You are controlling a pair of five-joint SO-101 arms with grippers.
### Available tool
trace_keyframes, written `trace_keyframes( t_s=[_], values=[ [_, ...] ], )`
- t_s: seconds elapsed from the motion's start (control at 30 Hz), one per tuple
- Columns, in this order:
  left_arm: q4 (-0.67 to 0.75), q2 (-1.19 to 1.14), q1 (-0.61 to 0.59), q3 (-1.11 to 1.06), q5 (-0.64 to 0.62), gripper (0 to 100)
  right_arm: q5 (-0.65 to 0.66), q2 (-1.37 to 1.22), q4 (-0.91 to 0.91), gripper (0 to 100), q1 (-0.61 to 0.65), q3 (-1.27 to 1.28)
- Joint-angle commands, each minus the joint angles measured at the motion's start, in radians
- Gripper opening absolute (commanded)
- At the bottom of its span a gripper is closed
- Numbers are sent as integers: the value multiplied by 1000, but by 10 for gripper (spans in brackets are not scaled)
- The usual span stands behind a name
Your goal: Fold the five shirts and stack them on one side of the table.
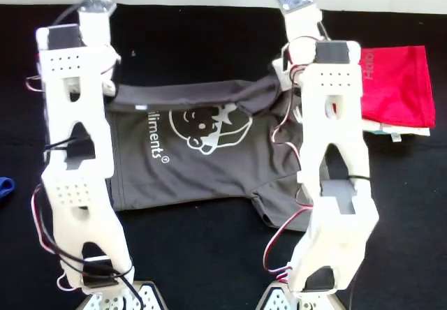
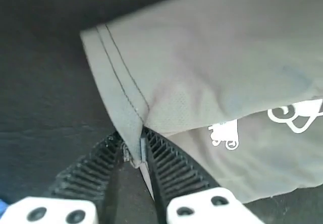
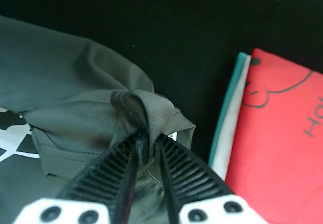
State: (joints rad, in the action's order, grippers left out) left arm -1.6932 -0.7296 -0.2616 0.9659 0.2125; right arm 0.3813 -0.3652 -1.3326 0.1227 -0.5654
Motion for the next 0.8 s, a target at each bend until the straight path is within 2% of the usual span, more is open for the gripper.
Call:
trace_keyframes(
  t_s=[0.0,0.1,0.2,0.43,0.77],
  values=[
    [-6,-21,10,42,5,9,-8,-25,16,5,4,-53],
    [-6,-21,10,73,2,9,-8,-30,76,5,12,-91],
    [-11,-15,10,174,0,9,-8,-41,154,5,7,-234],
    [26,-28,24,367,0,9,-2,-122,524,5,-38,-298],
    [132,-234,36,375,0,9,-2,-406,542,5,-35,-311]
  ],
)
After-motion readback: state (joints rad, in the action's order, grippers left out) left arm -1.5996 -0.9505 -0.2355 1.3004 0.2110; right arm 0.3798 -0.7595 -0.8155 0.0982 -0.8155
